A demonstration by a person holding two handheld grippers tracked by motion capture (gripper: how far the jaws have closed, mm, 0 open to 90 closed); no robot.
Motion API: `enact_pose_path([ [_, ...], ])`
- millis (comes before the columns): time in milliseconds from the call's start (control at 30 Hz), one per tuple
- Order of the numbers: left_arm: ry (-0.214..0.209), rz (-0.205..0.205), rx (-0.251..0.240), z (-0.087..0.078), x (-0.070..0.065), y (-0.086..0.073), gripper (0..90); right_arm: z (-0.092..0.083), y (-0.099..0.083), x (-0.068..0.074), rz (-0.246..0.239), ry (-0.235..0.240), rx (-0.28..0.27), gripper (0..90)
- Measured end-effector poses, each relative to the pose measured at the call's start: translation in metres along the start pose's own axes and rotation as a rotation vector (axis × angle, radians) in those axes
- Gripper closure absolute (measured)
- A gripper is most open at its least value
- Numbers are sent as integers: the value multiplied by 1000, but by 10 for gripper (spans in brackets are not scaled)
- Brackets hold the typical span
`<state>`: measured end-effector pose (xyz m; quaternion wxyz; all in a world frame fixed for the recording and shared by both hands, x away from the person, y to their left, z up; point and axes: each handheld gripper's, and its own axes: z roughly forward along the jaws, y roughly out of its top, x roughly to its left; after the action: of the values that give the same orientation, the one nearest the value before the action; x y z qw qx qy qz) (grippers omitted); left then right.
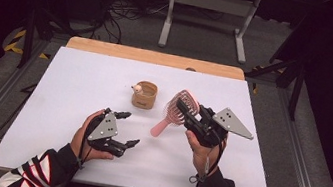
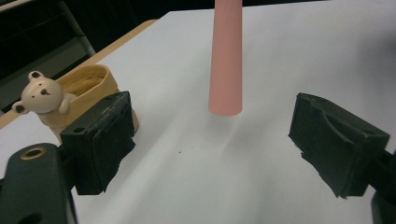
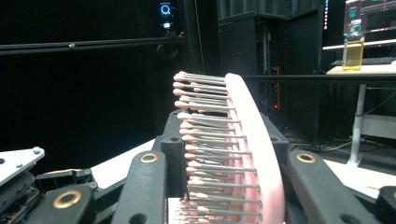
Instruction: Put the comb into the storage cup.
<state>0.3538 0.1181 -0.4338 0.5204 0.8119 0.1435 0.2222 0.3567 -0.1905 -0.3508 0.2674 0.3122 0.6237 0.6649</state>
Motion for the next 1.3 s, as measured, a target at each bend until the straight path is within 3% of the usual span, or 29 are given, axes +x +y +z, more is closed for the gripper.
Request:
enact_pose_path([
  [367,-8,-13,-9,-12,7,-10,125,-3,4,-4,-6,-15,-13,643],
  [700,26,-21,5,-29,12,-21,97,-5,6,-7,-13,-27,-21,644],
  [1033,31,-27,-9,-46,16,-29,76,-5,10,-7,-23,-36,-34,643],
  [1300,59,-52,-5,-58,21,-38,73,-3,16,-10,-32,-42,-47,643],
])
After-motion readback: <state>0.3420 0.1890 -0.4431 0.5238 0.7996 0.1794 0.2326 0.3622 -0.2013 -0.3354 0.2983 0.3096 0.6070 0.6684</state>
